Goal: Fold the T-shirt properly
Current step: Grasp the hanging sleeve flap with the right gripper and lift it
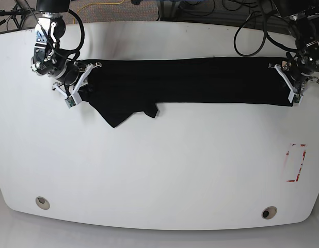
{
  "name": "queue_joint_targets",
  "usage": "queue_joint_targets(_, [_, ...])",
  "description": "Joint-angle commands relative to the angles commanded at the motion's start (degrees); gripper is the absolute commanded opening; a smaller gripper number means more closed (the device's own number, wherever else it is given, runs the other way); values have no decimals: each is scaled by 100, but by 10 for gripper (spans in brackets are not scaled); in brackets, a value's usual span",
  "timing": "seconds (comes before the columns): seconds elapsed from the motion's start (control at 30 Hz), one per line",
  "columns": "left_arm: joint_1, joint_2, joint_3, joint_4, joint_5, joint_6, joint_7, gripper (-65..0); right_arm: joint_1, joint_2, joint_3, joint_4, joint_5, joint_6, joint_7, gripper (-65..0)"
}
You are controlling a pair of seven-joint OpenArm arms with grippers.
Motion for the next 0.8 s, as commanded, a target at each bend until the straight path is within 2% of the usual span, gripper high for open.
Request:
queue_joint_targets(0.1, [9, 9, 97, 193, 0, 9, 9, -481, 97, -114, 220, 484, 0, 0, -325, -577])
queue_joint_targets(0.23, [18, 9, 149, 360, -18, 9, 202, -479, 369, -360, 264, 721, -44, 0, -589, -477])
queue_joint_targets(0.4, [0, 18, 149, 501, -35, 0, 334, -479, 941, -624, 229, 299, -44, 0, -598, -200])
queue_joint_targets(0.47, [0, 18, 149, 527, -35, 0, 334, -479, 1196, -695, 229, 0, -53, 18, -589, -136])
queue_joint_targets(0.53, [0, 18, 149, 536, -35, 0, 334, -479, 1468, -738, 220, -448, -53, 26, -484, -117])
queue_joint_targets(0.67, [0, 18, 141, 536, -35, 0, 334, -479, 1793, -703, 9, -1160, -53, 26, -97, -144])
queue_joint_targets(0.8, [0, 18, 123, 536, -35, 0, 334, -479, 2031, -475, -475, -1829, -53, 26, 316, -155])
